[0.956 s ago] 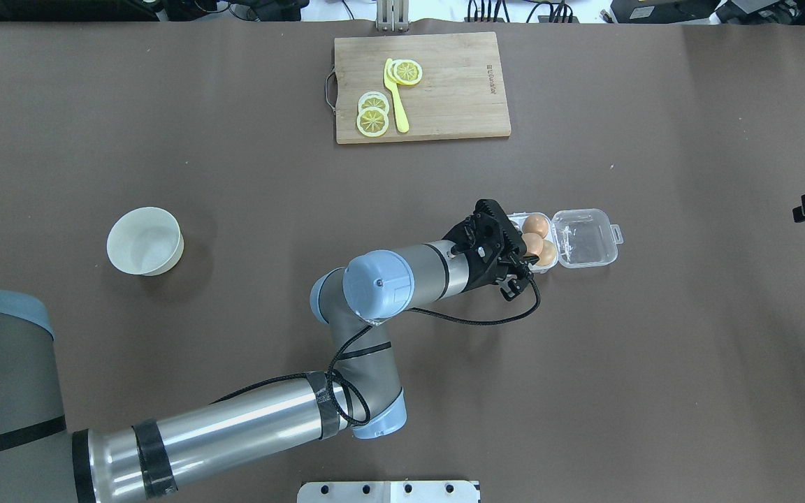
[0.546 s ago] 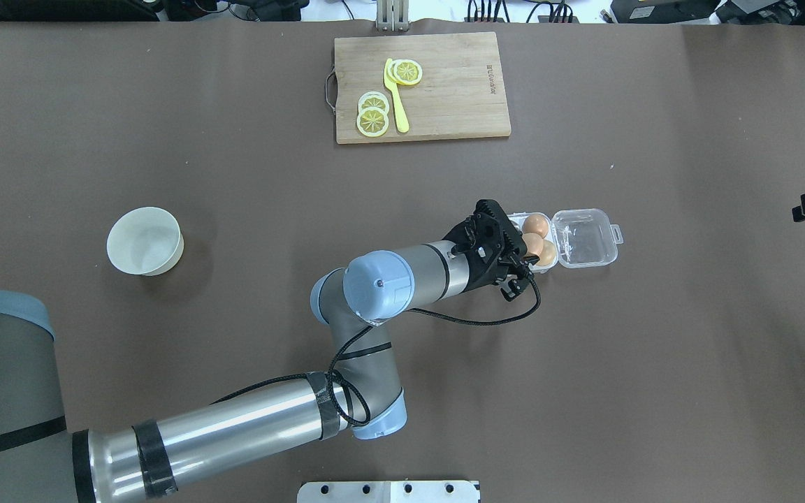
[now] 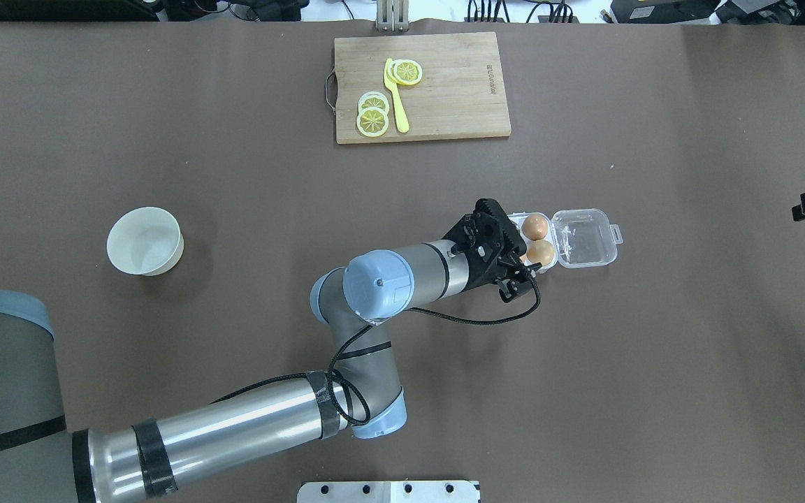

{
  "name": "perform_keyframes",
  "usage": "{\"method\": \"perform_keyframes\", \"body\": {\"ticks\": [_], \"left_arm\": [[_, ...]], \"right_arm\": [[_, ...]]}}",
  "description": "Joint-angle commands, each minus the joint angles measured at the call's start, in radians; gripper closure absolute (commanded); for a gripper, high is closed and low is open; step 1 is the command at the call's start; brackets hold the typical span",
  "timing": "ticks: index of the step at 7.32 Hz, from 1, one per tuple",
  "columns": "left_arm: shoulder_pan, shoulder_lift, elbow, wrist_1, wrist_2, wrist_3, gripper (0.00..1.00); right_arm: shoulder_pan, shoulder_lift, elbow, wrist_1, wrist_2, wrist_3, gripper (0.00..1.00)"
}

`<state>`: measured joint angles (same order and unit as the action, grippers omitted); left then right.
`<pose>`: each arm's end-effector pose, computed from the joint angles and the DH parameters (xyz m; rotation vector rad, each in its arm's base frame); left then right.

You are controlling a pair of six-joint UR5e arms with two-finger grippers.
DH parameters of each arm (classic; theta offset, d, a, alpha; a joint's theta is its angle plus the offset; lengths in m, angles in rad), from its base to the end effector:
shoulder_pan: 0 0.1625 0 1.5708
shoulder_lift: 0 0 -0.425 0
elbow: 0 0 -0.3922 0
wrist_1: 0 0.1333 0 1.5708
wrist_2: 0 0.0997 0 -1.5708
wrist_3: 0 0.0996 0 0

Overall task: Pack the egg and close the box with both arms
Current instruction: 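Lower the egg into an empty slot of the box and open the left gripper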

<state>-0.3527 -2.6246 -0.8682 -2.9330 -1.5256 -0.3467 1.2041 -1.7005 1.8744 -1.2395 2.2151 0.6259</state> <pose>0.7238 -0.4133 0.1248 1.2659 1.2100 0.6045 -0.0953 -0.4531 0.5375 0.1284 -0.7857 0.0827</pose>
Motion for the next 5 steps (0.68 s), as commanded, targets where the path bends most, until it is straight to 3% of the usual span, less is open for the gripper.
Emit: {"method": "perform_keyframes", "body": {"ticks": [1,3,4,5], "left_arm": [[0.000,0.000,-0.002,0.000,-0.001,-0.002,0.03],[-0.018,0.000,-0.014,0.012,-0.011,-0.017,0.03],[-0.034,0.003,-0.044,0.056,-0.037,-0.125,0.22],[-0.052,0.026,-0.090,0.095,-0.063,-0.288,0.76]], "right_arm": [[-0.001,0.004,0.000,0.000,0.000,0.000,0.00],[0.000,0.004,0.000,0.002,-0.002,0.006,0.00],[0.000,0.004,0.000,0.002,-0.002,0.006,0.00],[0.000,0.004,0.000,0.002,-0.002,0.006,0.00]]}}
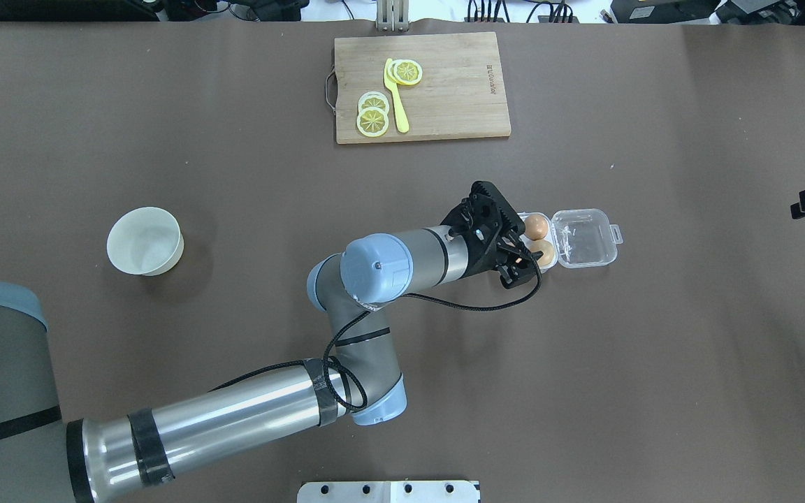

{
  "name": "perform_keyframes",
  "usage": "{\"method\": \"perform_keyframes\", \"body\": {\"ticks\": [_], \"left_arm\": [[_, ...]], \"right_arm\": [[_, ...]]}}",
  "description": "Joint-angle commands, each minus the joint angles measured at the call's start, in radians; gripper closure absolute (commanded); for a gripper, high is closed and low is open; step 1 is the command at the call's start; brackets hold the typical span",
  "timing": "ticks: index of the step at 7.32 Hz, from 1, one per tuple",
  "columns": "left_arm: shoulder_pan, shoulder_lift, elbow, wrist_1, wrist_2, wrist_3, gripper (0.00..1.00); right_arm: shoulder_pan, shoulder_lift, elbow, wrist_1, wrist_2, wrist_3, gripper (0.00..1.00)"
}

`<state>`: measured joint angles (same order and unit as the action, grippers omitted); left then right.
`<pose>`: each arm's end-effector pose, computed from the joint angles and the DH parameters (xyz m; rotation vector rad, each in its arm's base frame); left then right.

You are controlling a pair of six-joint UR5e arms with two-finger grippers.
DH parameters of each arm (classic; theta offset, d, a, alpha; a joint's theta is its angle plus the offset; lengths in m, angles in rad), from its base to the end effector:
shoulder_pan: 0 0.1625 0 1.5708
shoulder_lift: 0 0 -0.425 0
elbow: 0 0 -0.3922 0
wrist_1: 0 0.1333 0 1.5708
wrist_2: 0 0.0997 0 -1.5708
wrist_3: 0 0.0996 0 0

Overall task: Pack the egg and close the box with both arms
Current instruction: 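Lower the egg into an empty slot of the box and open the left gripper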

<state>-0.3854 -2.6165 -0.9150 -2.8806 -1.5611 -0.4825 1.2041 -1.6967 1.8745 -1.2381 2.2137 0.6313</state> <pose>0.7061 -0.4313 0.1148 1.1656 1.2737 0.5144 -0.0957 -0.4545 0.5356 0.1316 -0.7871 0.0864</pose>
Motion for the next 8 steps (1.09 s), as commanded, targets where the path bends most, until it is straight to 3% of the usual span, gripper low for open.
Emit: {"method": "perform_keyframes", "body": {"ticks": [1,2,3,4,8], "left_arm": [[-0.030,0.033,-0.071,0.072,-0.031,-0.344,1.00],[-0.032,0.041,-0.076,0.072,-0.049,-0.735,1.00],[-0.032,0.059,-0.090,0.072,-0.139,-1.026,1.00],[-0.029,0.097,-0.094,0.070,-0.170,-1.264,1.00],[-0.013,0.106,-0.076,0.072,-0.131,-1.537,1.00]], "right_arm": [[-0.001,0.008,-0.002,0.000,0.000,0.002,0.00],[-0.002,0.015,-0.003,0.000,0.001,0.007,0.00],[-0.002,0.021,-0.008,0.003,0.001,0.027,0.00],[-0.002,0.022,-0.009,0.005,0.004,0.039,0.00],[-0.002,0.060,-0.008,0.014,0.107,0.191,0.00]]}}
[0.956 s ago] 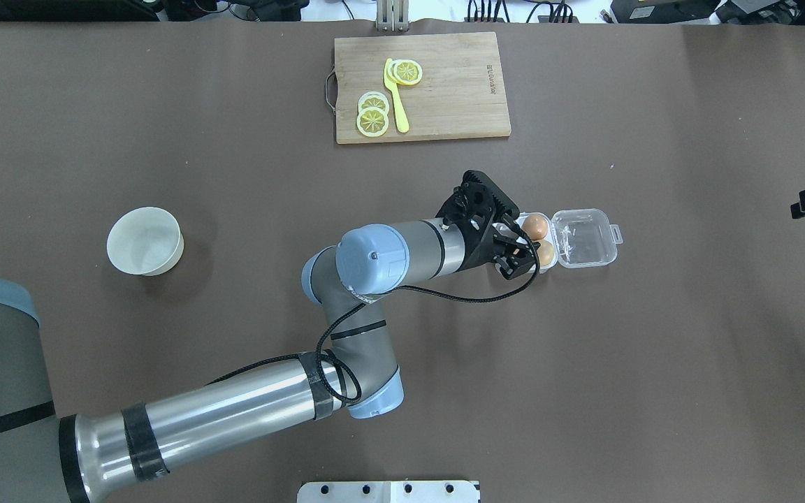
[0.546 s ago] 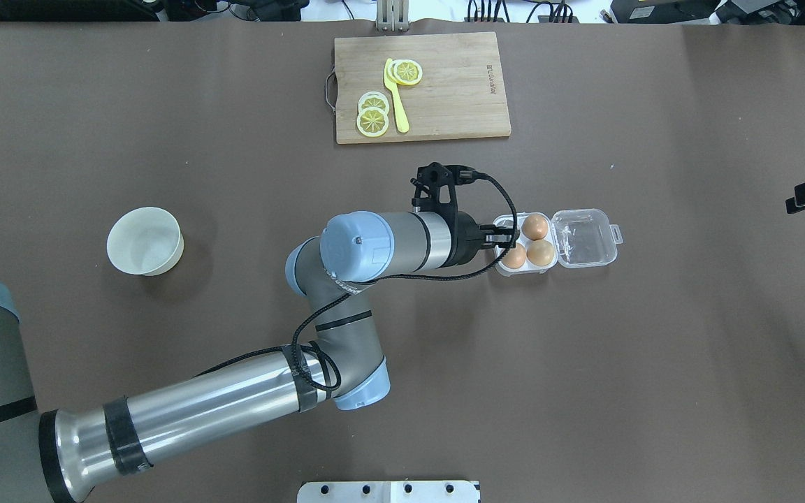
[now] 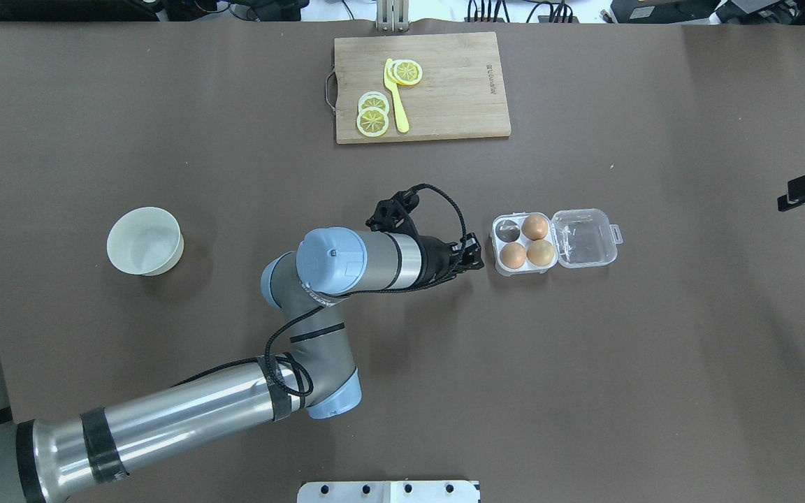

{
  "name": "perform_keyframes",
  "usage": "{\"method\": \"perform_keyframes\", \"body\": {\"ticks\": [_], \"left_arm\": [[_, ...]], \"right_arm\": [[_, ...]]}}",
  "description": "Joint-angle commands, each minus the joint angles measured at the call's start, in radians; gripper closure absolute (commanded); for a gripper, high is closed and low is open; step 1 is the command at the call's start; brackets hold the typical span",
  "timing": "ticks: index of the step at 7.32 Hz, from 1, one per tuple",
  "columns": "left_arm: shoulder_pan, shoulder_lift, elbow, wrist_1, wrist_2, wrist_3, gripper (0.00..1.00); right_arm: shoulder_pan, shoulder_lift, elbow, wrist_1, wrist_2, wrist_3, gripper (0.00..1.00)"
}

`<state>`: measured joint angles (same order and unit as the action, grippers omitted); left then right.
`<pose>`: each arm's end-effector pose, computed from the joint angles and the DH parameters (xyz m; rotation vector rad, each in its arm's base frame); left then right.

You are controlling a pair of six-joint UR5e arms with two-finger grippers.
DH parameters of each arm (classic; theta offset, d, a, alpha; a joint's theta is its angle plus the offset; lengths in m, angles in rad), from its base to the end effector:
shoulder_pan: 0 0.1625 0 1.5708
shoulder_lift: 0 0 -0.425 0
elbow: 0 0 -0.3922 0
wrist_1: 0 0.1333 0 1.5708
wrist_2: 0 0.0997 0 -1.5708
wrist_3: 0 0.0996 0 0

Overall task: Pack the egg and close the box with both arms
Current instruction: 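Lower the egg into an empty slot of the box and open the left gripper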

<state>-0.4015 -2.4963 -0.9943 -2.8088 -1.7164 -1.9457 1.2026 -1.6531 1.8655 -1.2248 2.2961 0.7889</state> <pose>0.6946 -0.4240 0.1827 -0.0938 1.6056 -0.4892 -0.1073 -0.4650 0.5138 0.0606 -0.8826 0.1905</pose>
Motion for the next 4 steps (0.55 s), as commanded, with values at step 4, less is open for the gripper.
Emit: {"method": "perform_keyframes", "body": {"ticks": [4], "left_arm": [[-0.003,-0.065,0.094,0.003,0.090,-0.094,1.00]], "right_arm": [[0.000,0.022,0.017,0.002,0.035,0.059,0.00]]}}
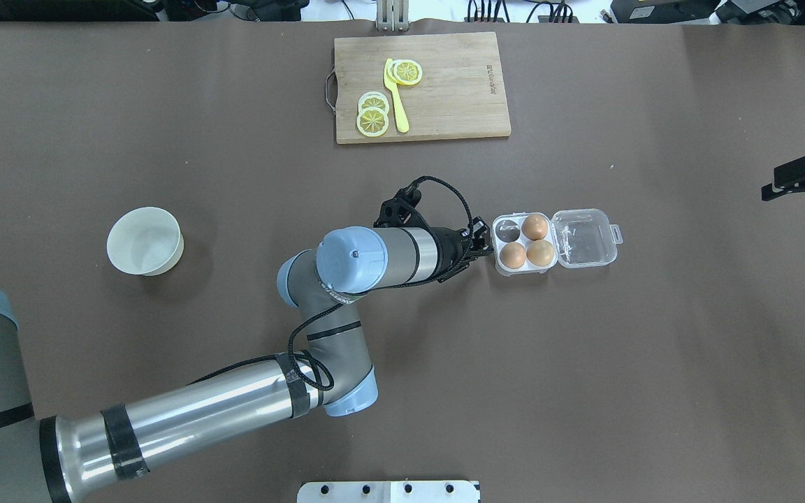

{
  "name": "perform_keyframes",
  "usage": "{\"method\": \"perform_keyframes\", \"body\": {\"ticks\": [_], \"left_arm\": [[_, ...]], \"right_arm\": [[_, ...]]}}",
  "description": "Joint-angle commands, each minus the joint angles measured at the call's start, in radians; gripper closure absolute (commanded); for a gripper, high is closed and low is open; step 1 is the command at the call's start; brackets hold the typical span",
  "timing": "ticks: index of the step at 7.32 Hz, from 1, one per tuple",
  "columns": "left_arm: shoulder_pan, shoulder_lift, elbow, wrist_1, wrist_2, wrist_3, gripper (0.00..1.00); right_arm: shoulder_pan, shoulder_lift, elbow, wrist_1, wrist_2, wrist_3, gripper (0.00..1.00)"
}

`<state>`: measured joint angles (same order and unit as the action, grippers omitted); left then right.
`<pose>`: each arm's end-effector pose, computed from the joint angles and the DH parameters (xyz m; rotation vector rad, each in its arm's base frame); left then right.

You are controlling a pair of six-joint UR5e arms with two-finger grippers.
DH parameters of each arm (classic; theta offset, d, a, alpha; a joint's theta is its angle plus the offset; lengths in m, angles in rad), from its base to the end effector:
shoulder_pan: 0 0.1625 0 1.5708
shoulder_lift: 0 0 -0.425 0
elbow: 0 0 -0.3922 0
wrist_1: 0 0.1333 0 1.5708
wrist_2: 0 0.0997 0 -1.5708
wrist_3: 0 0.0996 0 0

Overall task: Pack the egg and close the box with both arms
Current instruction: 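Reach the right gripper to the open lid while the left gripper holds the box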

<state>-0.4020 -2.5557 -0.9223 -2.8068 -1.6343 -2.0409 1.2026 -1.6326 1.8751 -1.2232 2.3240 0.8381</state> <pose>0.7082 -0.4391 0.1682 -0.1056 1.6045 -0.6314 -0.1111 -0.4692 0.4974 0.0480 -0.9203 0.2141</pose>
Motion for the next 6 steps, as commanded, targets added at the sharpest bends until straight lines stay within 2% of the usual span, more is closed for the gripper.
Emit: {"method": "perform_keyframes", "body": {"ticks": [1,4,6], "left_arm": [[-0.006,-0.018,0.049,0.001,0.008,0.008,1.00],[-0.005,-0.050,0.075,0.003,0.007,0.024,1.00],[-0.004,-0.051,0.076,0.003,0.008,0.024,1.00]], "right_arm": [[0.000,0.002,0.009,0.011,0.027,0.012,0.00],[-0.015,-0.010,-0.039,0.198,0.061,0.125,0.01],[-0.058,-0.001,-0.172,0.482,0.055,0.278,0.01]]}}
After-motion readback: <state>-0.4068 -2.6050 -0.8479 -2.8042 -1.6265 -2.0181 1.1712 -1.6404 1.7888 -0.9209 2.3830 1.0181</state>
